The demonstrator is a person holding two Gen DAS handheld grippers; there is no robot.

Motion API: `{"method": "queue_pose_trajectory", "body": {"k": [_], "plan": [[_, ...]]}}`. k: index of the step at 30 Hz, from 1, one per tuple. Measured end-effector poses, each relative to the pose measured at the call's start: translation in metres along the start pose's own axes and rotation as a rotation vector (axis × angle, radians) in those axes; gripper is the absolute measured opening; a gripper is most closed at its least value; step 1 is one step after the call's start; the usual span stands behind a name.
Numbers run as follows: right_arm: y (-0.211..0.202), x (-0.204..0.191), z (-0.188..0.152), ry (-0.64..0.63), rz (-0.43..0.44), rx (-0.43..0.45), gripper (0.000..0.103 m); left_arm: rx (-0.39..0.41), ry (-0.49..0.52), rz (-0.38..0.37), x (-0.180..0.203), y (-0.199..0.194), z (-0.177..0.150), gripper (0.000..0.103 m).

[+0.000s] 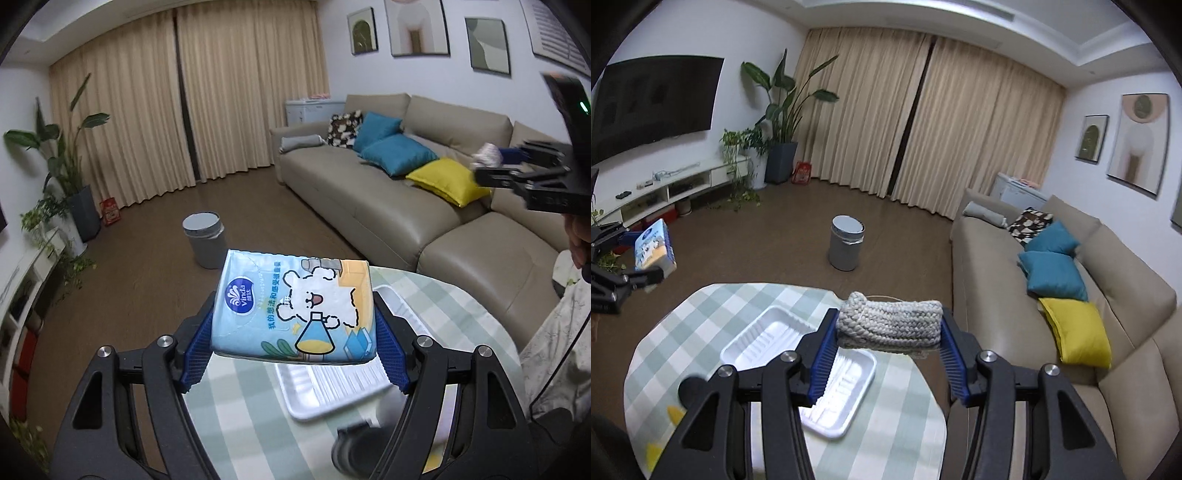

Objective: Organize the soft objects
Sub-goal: 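Carry the tissue pack and knitted sleeve into the white tray and open both tools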

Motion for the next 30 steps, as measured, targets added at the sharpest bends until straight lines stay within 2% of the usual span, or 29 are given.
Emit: {"method": "queue_pose_trajectory", "body": {"k": [3,6,8,14,17,19,25,30], "plan": [[0.044,-0.007,0.018,-0.007,0.047,-0.067,0.055,-0.101,0.041,-0.002,0.008,0.045,0.006,0.074],[0.098,-0.019,0.019,-0.008,0.117,-0.166,0.055,-0.217,0.078,0.004,0.013,0.095,-0.008,0.074],[0.133,-0.033,0.009,-0.018,0.151,-0.231,0.055,-0.299,0.101,0.02,0.015,0.13,-0.025,0.074],[0.219,-0.077,-0.048,-0.089,0.229,-0.445,0.055,-0.476,0.138,0.027,0.027,0.198,-0.072,0.074],[0.254,-0.096,-0.081,-0.131,0.25,-0.566,0.055,-0.525,0.144,0.029,0.033,0.219,-0.084,0.074],[0.267,-0.102,-0.098,-0.151,0.252,-0.605,0.055,-0.549,0.143,0.022,0.033,0.231,-0.09,0.074],[0.291,-0.114,-0.137,-0.185,0.266,-0.674,0.055,-0.605,0.121,0.022,0.03,0.253,-0.11,0.074],[0.298,-0.112,-0.153,-0.186,0.26,-0.686,0.055,-0.63,0.093,0.023,0.027,0.261,-0.123,0.075]]}}
Point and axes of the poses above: each gripper's, at about its wrist camera, not at the fingertips, and y roughly the way its jaws point, x to its right, z to its top, the point moved 6 cm from there along y, roughly the way its jaws point, and after that the axes turned 3 degrees about -x, right-handed, at the moved point
